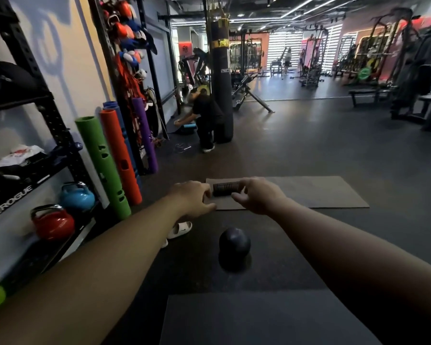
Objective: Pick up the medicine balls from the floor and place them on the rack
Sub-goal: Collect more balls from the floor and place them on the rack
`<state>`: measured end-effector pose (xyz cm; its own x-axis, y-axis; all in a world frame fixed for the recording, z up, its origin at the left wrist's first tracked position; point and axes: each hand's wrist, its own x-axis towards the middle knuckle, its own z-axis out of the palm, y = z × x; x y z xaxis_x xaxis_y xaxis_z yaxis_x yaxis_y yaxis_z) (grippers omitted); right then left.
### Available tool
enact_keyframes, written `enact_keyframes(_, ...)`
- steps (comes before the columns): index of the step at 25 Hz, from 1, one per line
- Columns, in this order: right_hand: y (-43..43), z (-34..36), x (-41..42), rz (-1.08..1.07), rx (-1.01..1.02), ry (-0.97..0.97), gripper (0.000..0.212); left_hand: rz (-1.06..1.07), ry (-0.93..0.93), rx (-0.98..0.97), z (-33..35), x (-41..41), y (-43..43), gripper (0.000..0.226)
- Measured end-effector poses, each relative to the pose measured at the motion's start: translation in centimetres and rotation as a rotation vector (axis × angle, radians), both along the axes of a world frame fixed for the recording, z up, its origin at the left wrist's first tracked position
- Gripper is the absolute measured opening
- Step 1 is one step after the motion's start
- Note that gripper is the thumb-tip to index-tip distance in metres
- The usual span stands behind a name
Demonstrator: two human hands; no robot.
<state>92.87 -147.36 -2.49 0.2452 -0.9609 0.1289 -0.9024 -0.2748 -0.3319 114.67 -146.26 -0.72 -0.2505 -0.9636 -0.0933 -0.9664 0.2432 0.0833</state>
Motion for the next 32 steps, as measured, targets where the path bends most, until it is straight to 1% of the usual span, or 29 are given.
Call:
enact_keyframes(3, -10.4, 0.4, -2.1, -0.060, -0.002, -0.016, 0.039, -0.015, 0.014, 0.037, -1.5, -0.2, -11.8, 0.050)
enact_keyframes(5, -17.1, 0.1, -3.6, -0.125, 0.032, -0.030, 0.040, -0.016, 0.025, 0.075, -1.4, 0.3, -19.4, 0.050)
enact_keyframes(9, -27.2, -1.0, -6.5, -0.201, 0.084, -0.024, 0.042, 0.043, 0.031, 0.073, -1.2, 3.2, -30.6, 0.050)
enact_keyframes(12, -34.2, -2.8, -7.6, -0.188, 0.118, -0.032, 0.042, 0.117, 0.044, 0.095, -2.5, 4.7, -36.8, 0.051)
enact_keyframes(16, -43.1, -5.9, -8.3, -0.091, 0.150, 0.025, 0.043, 0.213, 0.039, 0.109, -4.6, 5.2, -42.3, 0.052)
enact_keyframes(19, -50.6, -9.3, -9.0, 0.023, 0.180, 0.076, 0.046, 0.342, 0.053, 0.138, -7.7, 4.8, -45.8, 0.050)
enact_keyframes(23, -58.6, -15.2, -10.2, 0.160, 0.305, 0.173, 0.050, 0.482, 0.110, 0.218, -14.1, 2.6, -49.6, 0.045)
enact_keyframes(25, -61.4, -18.3, -10.8, 0.189, 0.364, 0.209, 0.052, 0.520, 0.147, 0.293, -17.3, 1.6, -51.1, 0.042)
enact_keyframes(29, -66.2, -25.1, -11.0, 0.234, 0.475, 0.296, 0.053, 0.546, 0.198, 0.428, -24.8, 0.9, -54.4, 0.049)
enact_keyframes(32, -68.6, -29.8, -10.4, 0.241, 0.537, 0.333, 0.055, 0.570, 0.227, 0.484, -29.8, 1.3, -56.6, 0.055)
